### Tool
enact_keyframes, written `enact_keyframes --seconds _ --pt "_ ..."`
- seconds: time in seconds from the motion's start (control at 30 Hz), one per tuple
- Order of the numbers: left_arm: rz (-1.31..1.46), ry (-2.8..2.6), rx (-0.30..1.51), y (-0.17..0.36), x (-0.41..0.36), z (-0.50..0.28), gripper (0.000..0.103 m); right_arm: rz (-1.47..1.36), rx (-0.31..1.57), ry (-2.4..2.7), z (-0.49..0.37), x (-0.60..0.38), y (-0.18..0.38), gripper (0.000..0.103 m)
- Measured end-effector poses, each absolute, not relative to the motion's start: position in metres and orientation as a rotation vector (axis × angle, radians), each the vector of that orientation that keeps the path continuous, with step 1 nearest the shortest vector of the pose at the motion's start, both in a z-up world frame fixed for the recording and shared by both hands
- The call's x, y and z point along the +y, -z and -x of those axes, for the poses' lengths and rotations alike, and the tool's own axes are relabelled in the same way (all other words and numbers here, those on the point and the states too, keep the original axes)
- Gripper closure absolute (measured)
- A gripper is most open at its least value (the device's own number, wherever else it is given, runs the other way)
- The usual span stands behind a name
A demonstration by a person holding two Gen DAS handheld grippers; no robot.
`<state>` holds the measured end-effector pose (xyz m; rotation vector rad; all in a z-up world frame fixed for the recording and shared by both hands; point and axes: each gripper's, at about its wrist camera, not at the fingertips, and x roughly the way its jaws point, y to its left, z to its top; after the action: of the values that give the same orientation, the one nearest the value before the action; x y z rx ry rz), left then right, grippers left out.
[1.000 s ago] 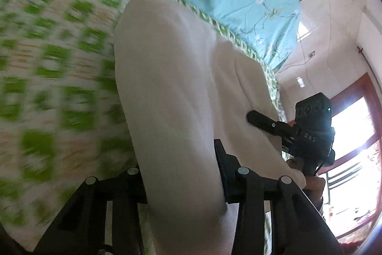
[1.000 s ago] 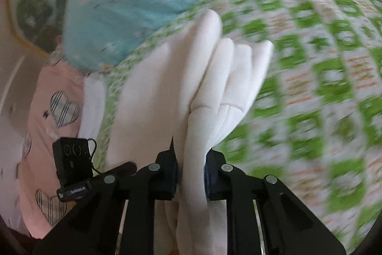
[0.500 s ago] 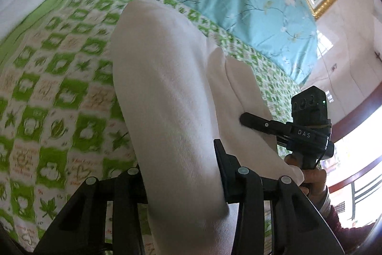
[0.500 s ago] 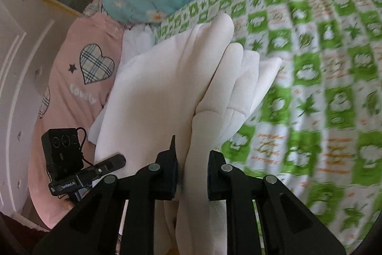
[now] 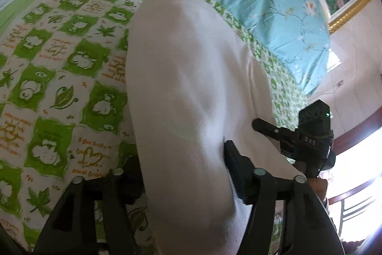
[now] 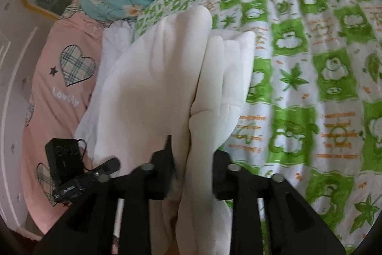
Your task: Fold large clothes
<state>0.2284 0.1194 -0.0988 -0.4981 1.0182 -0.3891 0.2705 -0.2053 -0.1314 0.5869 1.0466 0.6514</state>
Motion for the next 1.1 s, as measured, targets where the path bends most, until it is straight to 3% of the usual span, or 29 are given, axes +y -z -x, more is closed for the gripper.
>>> enact_keyframes --seconds 0.1,0.37,0.6,0.67,0.7,0.73,0.97,1.1 --pt "0.488 0.366 1.008 0.086 0.127 -0.217 0.036 -0.546 1.048 -0.594 -0.265 -0.211 0.124 0.060" --pt "0.422 0.379 0.838 0.032 0.136 -0.184 0.037 -0.424 0.886 -0.548 -0.242 -0.223 0.066 0.061" --pt "0.330 0.413 0.838 0.041 0.120 -0.188 0.044 -0.397 1.008 -0.534 -0.268 -0.190 0.091 0.061" --pt "0.316 0.417 0.837 0.045 0.120 -0.190 0.044 -0.415 1.005 -0.563 -0.271 -0.186 0.094 0.069" --pt "0.317 0.424 0.841 0.048 0.120 -0.192 0.044 -0.417 1.005 -0.577 -0.271 -0.184 0.093 0.092" --pt "0.320 0.427 0.844 0.049 0.120 -0.194 0.044 -0.418 1.005 -0.588 -0.272 -0.181 0.092 0.097" --pt "0.237 0.525 0.861 0.042 0.094 -0.203 0.047 -0.527 0.801 -0.599 -0.247 -0.227 0.040 0.098" --pt "0.179 0.503 0.900 0.056 0.072 -0.213 0.052 -0.511 0.906 -0.514 -0.257 -0.240 0.070 0.098"
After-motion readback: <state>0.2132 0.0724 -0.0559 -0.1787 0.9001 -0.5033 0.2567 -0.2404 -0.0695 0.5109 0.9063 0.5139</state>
